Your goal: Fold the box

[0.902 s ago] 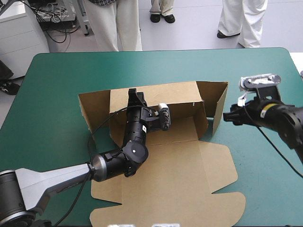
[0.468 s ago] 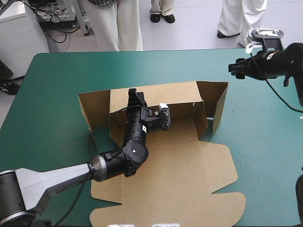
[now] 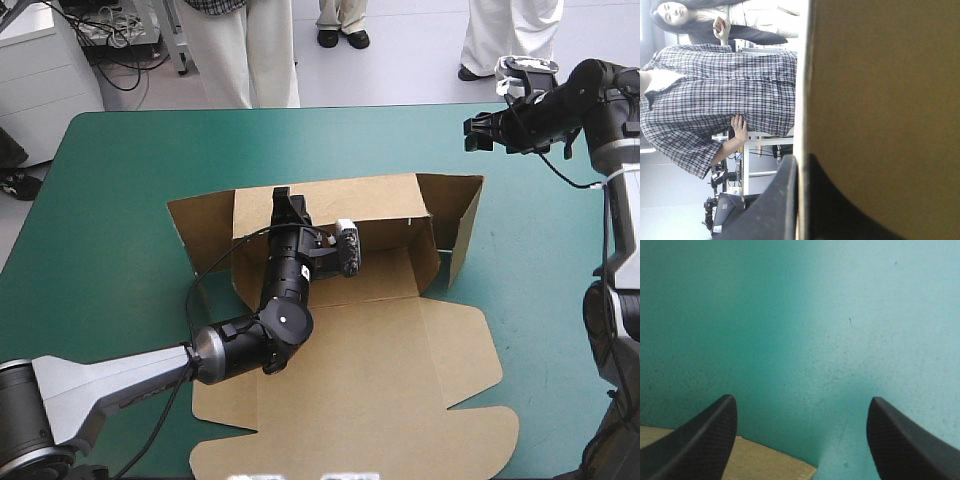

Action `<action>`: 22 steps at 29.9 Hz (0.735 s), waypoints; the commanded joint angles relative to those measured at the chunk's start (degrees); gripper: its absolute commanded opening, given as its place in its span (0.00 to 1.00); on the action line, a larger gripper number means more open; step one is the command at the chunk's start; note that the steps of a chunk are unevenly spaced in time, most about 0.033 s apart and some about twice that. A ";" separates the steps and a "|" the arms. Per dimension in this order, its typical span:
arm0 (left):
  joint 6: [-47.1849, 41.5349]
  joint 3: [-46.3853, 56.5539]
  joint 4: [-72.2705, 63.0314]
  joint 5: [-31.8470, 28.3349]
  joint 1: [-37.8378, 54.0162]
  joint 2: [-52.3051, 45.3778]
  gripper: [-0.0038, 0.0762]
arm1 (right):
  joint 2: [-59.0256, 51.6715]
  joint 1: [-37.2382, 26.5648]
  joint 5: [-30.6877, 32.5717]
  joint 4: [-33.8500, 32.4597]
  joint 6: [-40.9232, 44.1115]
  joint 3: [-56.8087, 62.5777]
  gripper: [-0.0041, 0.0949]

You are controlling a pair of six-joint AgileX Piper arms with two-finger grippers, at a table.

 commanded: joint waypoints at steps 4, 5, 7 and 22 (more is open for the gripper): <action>-0.13 -1.23 5.56 1.66 -0.55 -2.69 0.01 | 0.40 -0.18 1.21 1.66 -1.24 -2.45 0.72; -0.13 -1.23 5.56 1.66 -0.55 -2.69 0.01 | 0.54 -0.18 1.21 1.77 -1.54 -2.44 0.72; -0.13 -1.23 5.56 1.66 -0.55 -2.69 0.01 | 0.54 -0.18 1.30 2.18 -1.97 -2.44 0.72; -0.13 -1.23 5.56 1.66 -0.55 -2.69 0.01 | -3.32 -0.18 1.30 2.30 -6.24 6.67 0.69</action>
